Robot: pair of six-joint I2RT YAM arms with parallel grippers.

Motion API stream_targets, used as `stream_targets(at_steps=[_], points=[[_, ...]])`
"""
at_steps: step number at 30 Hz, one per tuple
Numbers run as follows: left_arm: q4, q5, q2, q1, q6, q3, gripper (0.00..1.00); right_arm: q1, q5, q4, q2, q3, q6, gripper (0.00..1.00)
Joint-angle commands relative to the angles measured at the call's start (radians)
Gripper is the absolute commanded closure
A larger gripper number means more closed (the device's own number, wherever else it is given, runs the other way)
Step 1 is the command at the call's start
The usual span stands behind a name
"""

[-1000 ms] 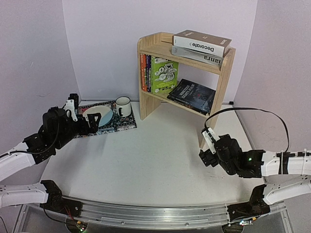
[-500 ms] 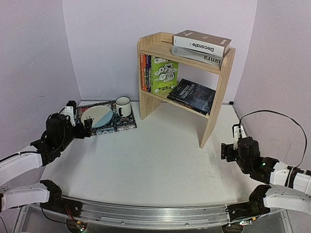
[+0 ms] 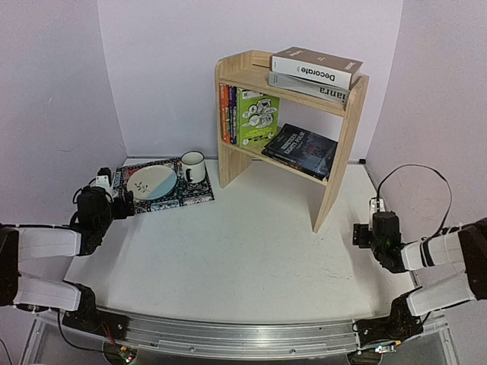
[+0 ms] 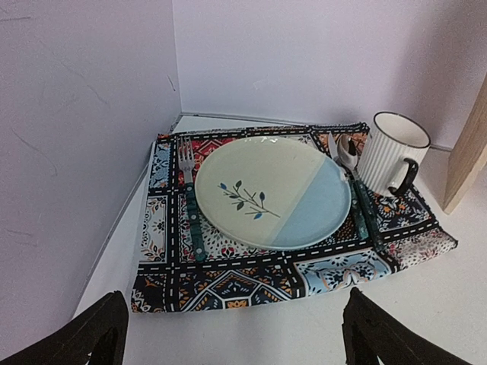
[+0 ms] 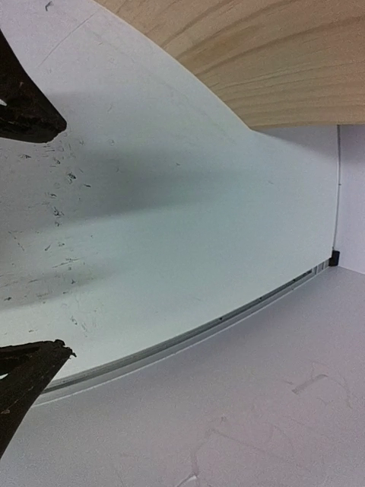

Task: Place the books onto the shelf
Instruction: Reset both arms

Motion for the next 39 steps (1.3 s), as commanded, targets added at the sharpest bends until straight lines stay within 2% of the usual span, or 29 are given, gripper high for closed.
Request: stream_targets(at_steps=[1, 7, 12, 17, 21, 26, 39], points=[[0.256, -0.026, 0.102, 0.026, 0.072, -0.023, 0.0, -0.063, -0.119, 0.246, 0.095, 0.009, -0.023, 0.09], [0.412, 0.087, 0.236, 0.118, 0.046, -0.051, 0.0, -0.115, -0.166, 0.356, 0.175, 0.005, -0.024, 0.08], [0.501, 0.104, 0.303, 0.121, 0.074, -0.061, 0.0, -0.15, -0.241, 0.395, 0.234, 0.004, -0.013, 0.09], [0.595, 0.116, 0.371, 0.122, 0.113, -0.073, 0.0, -0.151, -0.277, 0.494, 0.374, 0.027, -0.032, 0.1], [0.629, 0.18, 0.431, 0.123, 0.142, -0.067, 0.01, -0.151, -0.327, 0.419, 0.373, 0.064, -0.039, 0.12], [0.628, 0.202, 0.489, 0.157, 0.116, -0.032, 0.0, -0.152, -0.288, 0.33, 0.379, 0.113, -0.025, 0.04], [0.615, 0.203, 0.486, 0.162, 0.11, -0.029, 0.0, -0.154, -0.282, 0.327, 0.376, 0.109, -0.028, 0.02]])
